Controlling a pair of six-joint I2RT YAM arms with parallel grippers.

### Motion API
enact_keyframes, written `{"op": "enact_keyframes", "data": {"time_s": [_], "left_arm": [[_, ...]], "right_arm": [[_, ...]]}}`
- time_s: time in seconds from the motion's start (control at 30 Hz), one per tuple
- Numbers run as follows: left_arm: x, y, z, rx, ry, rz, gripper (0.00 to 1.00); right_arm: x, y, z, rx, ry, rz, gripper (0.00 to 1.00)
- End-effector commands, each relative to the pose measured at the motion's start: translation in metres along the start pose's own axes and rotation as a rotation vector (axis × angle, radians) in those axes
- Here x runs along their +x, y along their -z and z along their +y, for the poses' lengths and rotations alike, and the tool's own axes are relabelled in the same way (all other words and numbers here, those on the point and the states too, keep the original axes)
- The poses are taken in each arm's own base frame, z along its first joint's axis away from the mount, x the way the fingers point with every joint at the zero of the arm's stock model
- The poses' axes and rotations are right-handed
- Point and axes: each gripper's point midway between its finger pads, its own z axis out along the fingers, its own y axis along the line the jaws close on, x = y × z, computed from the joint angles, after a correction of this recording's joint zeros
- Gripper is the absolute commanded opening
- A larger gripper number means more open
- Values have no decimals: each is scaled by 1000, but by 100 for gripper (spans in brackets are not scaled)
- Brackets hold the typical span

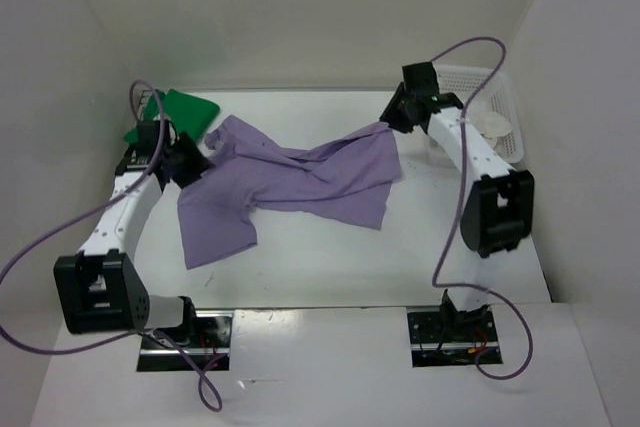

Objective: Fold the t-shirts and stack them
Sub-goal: Flatten out the tshirt

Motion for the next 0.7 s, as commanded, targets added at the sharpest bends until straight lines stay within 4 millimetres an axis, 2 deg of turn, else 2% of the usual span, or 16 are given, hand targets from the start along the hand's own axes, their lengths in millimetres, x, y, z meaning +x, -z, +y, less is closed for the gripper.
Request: {"op": "enact_keyframes", "data": {"time_s": [0.0,0.07,0.1,0.17,0.2,0.27,0.3,0.33,0.37,0.4,0.43,0.53,0.67], "left_arm": [[60,22,41,-95,111,145,50],[80,34,61,-144,215,176,34],[98,34,75,-183,254,211,30],[117,37,87,-231,313,257,24],[123,36,92,-262,361,260,24],[132,31,101,-307,411,283,33],[132,31,106,-325,465,274,39],[137,31,113,-361,493,283,45],[142,35,122,-405,515,293,46],[141,35,126,-429,521,275,48],[145,37,132,-465,541,290,50],[135,40,145,-525,585,248,50],[137,43,158,-613,640,225,53]], "right_arm": [[23,56,-1,-93,-88,-9,37],[51,69,3,-149,-116,30,29],[73,78,-9,-139,-123,56,27],[99,89,-6,-161,-125,87,25],[116,96,-16,-160,-127,111,25],[129,104,-23,-182,-148,129,24],[144,103,-35,-166,-147,157,24],[145,114,-38,-179,-147,147,24],[147,118,-41,-185,-148,141,24],[157,119,-51,-166,-147,157,24],[156,131,-47,-209,-158,153,24],[166,140,-48,-245,-156,179,24],[177,150,-46,-290,-147,214,25]]}}
